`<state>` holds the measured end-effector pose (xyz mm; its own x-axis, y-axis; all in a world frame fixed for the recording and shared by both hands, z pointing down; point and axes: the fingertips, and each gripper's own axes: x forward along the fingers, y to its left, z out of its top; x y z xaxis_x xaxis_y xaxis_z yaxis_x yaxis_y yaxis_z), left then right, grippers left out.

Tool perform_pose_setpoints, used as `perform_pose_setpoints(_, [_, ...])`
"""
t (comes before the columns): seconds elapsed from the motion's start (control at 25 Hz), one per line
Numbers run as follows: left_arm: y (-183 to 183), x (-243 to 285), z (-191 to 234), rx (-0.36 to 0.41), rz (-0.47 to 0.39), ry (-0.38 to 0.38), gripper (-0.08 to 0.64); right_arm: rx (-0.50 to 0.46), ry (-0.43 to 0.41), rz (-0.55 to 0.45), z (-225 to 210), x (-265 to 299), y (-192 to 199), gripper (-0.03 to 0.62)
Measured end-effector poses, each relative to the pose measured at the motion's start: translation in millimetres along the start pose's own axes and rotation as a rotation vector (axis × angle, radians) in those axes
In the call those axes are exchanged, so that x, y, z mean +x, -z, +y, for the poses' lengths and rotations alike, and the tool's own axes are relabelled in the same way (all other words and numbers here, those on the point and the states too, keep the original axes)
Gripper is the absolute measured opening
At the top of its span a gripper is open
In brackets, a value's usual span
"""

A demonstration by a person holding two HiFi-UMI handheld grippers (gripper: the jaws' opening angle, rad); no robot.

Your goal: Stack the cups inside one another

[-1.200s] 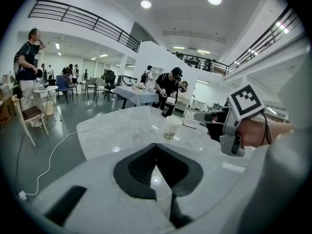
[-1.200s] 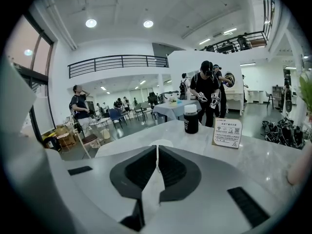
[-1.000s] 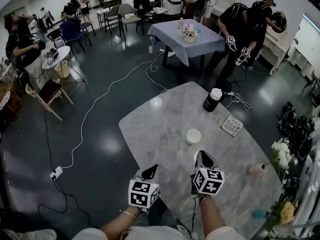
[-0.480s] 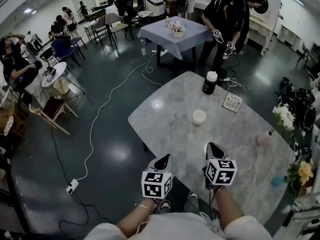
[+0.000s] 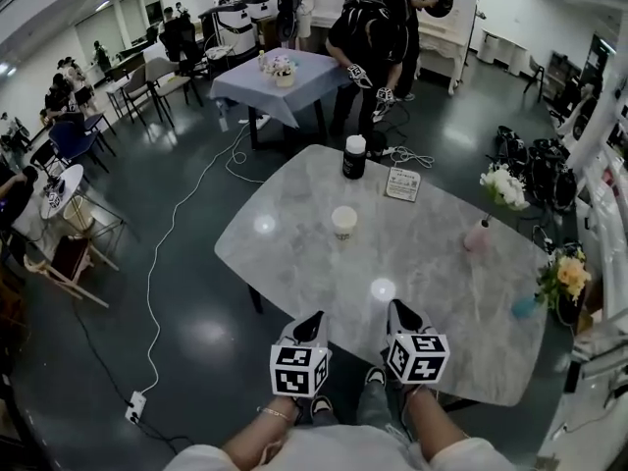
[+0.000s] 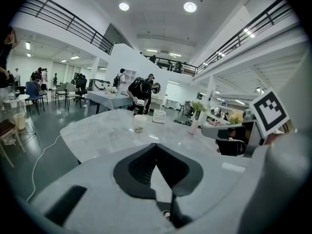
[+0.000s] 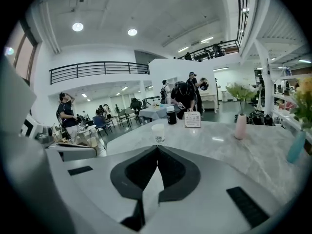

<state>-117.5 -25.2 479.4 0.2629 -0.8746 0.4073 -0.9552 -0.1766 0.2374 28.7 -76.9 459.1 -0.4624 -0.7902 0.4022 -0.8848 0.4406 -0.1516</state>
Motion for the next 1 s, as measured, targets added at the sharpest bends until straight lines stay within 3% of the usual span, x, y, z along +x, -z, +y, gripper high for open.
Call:
perform_pose_setpoints(0.44, [0.4,21.7,-83.5,0.061,0.014,0.189,0.001,0.100,0.190,-0.060,-63.0,-84.7,15.5,0.008])
perform_pose_setpoints(0.64, [8.9,17.9,-119.8,0.073,0.031,0.201,0.000,0.124,0.225,-0.060,-88.3,-125.2,25.2,0.009])
perform_pose_setpoints(1.0, [26.9,6.0,-171.4,0.062,0.068,0.192,0.000,0.125,0.211,-0.038,-115.6,-174.2,37.5,0.009])
